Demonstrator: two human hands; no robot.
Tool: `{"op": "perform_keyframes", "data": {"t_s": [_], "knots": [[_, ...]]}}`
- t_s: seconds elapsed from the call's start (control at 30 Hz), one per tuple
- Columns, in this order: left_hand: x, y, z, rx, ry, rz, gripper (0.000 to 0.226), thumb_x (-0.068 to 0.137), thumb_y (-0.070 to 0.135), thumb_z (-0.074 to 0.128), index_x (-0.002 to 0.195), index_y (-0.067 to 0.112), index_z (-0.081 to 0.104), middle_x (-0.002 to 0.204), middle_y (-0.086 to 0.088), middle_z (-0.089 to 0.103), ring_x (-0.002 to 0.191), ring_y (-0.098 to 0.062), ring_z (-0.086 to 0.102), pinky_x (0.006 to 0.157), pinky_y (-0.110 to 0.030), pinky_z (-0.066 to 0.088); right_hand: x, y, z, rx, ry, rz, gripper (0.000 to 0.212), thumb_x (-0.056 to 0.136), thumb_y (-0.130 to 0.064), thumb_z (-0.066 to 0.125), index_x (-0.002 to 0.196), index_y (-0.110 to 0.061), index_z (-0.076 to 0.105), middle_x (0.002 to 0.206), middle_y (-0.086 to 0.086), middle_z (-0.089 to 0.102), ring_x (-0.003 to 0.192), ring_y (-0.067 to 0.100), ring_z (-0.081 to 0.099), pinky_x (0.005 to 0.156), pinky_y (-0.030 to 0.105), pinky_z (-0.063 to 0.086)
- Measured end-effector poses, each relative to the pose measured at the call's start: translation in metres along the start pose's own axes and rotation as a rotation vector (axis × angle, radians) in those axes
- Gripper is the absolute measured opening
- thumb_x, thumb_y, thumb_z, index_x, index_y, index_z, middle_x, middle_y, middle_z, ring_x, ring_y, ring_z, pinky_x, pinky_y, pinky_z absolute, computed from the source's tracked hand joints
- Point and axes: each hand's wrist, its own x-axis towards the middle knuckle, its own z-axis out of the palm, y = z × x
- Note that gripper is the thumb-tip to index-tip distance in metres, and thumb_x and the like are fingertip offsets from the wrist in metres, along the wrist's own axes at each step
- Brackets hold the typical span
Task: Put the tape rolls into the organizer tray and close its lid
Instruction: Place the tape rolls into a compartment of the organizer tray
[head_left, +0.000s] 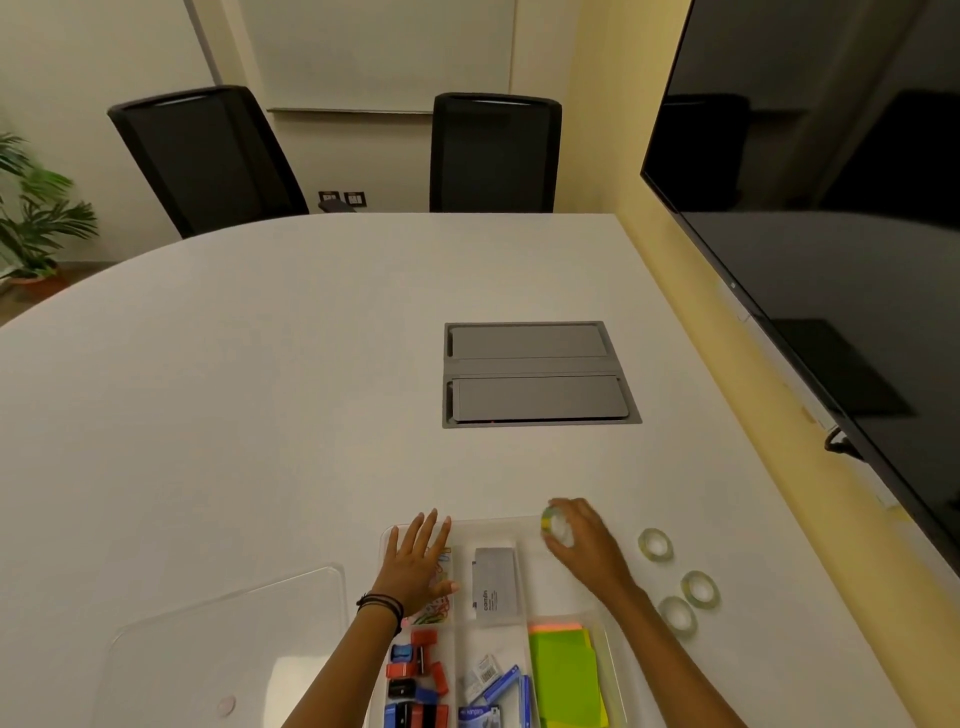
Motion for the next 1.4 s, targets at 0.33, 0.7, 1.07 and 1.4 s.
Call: {"op": "perform_keyframes", "data": {"t_s": [0.33,0.7,1.07,1.4], "knots": [[0.001,0.008,0.002,0.026,-0.068,0.015,0.131,0.046,0.075,0.068,0.147,0.015,0.009,0.12,-0.012,0.063,0.106,-0.028,0.061,0.082,-0.042,0.049,-0.012,0.01,0.044,-0.318,-0.311,0.118,0.039,0.086,-0.019,0.054,0.123,-0.011,0.044,0.124,0.013,0.046,0.116,0.027,0.043,0.085,0.033,0.045],[0.001,0.013,0.001,0.034,-0.077,0.114,0.107,0.044,0.066,0.078,0.127,0.009,0.042,0.124,-0.01,0.06,0.11,-0.026,0.059,0.099,-0.041,0.03,0.001,0.009,0.002,0.03,-0.158,0.042,0.024,0.09,-0.014,0.05,0.113,-0.018,0.057,0.112,0.005,0.063,0.095,0.015,0.059,0.085,0.03,0.049],[0.004,0.02,0.012,0.028,-0.069,0.111,0.097,0.044,0.051,0.087,0.122,0.005,0.053,0.122,-0.012,0.061,0.107,-0.027,0.061,0.087,-0.036,0.039,-0.025,0.097,-0.04,-0.099,-0.042,0.401,0.046,0.087,-0.004,0.053,0.13,-0.001,0.039,0.134,0.025,0.043,0.124,0.037,0.04,0.103,0.042,0.034],[0.0,0.021,0.007,-0.045,0.005,0.095,0.083,0.09,0.039,0.055,0.146,0.009,0.0,0.153,-0.009,-0.004,0.141,-0.025,-0.002,0.106,-0.032,-0.008,-0.059,0.122,-0.012,-0.439,0.1,0.274,0.064,0.04,0.021,0.075,0.094,-0.009,0.054,0.065,0.012,0.065,0.051,0.028,0.062,0.043,0.035,0.051]]}}
